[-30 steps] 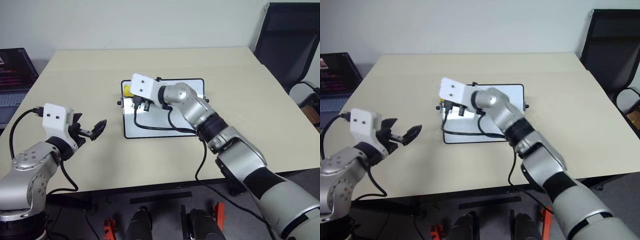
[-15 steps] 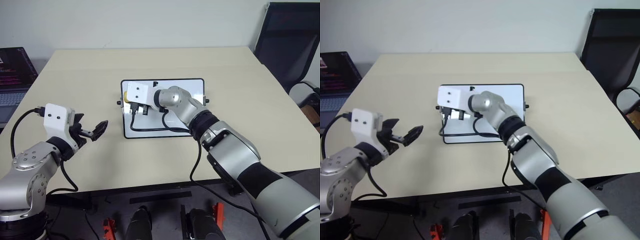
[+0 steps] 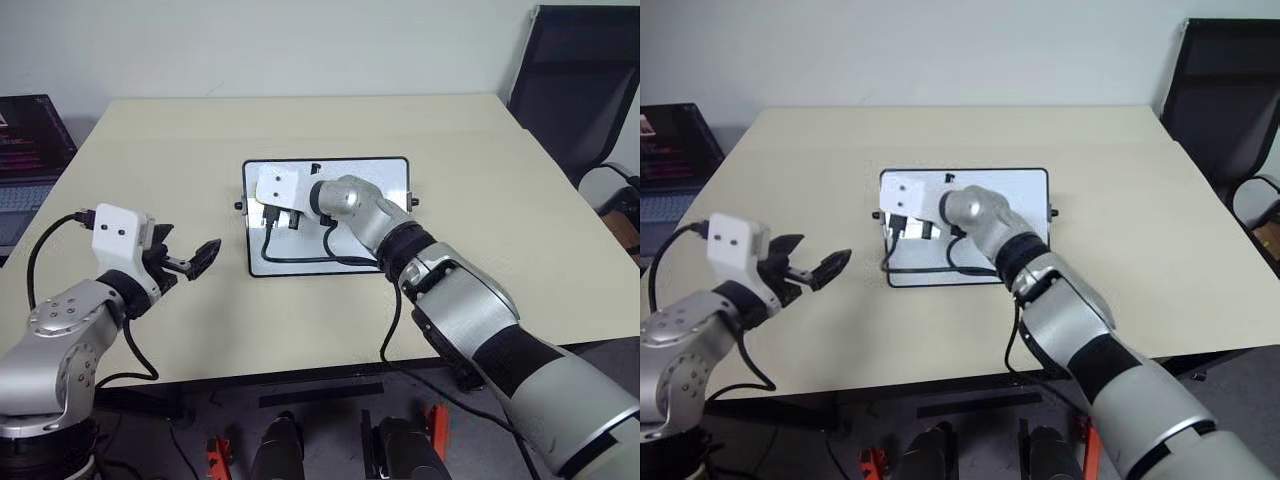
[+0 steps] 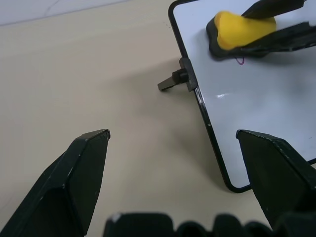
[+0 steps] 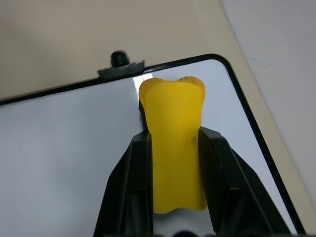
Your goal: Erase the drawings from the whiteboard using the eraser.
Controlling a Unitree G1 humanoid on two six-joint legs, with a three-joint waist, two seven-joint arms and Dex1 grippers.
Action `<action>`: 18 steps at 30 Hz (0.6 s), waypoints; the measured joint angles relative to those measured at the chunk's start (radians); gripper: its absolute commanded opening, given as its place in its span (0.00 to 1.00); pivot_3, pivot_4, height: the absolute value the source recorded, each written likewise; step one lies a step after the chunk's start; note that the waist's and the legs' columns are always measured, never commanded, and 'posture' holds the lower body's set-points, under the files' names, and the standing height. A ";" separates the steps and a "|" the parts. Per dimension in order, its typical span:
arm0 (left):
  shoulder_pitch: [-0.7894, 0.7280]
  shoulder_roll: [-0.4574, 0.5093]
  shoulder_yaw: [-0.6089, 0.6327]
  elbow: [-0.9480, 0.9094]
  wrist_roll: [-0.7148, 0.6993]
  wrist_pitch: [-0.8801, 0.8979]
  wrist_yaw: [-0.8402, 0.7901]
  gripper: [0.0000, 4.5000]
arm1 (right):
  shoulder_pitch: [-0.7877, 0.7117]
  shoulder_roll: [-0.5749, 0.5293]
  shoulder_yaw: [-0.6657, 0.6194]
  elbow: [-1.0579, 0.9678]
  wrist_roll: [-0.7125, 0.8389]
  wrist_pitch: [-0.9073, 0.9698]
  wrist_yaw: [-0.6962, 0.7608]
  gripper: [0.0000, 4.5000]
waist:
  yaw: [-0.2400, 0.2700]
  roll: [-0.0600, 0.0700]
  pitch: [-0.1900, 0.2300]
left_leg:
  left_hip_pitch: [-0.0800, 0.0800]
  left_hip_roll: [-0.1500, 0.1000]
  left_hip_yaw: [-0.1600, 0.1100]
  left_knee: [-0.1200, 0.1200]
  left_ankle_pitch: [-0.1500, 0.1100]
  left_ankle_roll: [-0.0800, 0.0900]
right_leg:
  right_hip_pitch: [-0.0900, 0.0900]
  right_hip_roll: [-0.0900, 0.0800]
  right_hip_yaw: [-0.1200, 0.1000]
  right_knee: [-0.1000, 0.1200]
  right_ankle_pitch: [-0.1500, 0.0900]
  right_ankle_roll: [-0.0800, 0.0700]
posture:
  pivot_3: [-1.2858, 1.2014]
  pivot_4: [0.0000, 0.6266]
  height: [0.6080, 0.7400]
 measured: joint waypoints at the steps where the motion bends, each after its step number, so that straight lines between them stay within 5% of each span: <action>1: -0.001 0.000 -0.004 0.001 0.000 0.000 -0.001 1.00 | -0.002 0.000 0.014 0.000 -0.011 -0.001 0.006 0.21 | 0.000 0.000 0.000 | 0.000 0.000 0.000 0.000 0.000 0.000 | 0.000 0.000 0.000 0.000 0.000 0.000 | 0.52 0.24 1.00; 18: -0.024 0.008 -0.024 0.019 0.009 -0.006 -0.020 1.00 | -0.027 0.006 -0.044 0.015 0.006 0.082 0.116 0.21 | 0.003 0.000 0.000 | 0.000 0.000 0.000 0.001 0.000 0.000 | 0.000 0.000 0.000 0.000 0.000 0.001 | 0.52 0.24 1.00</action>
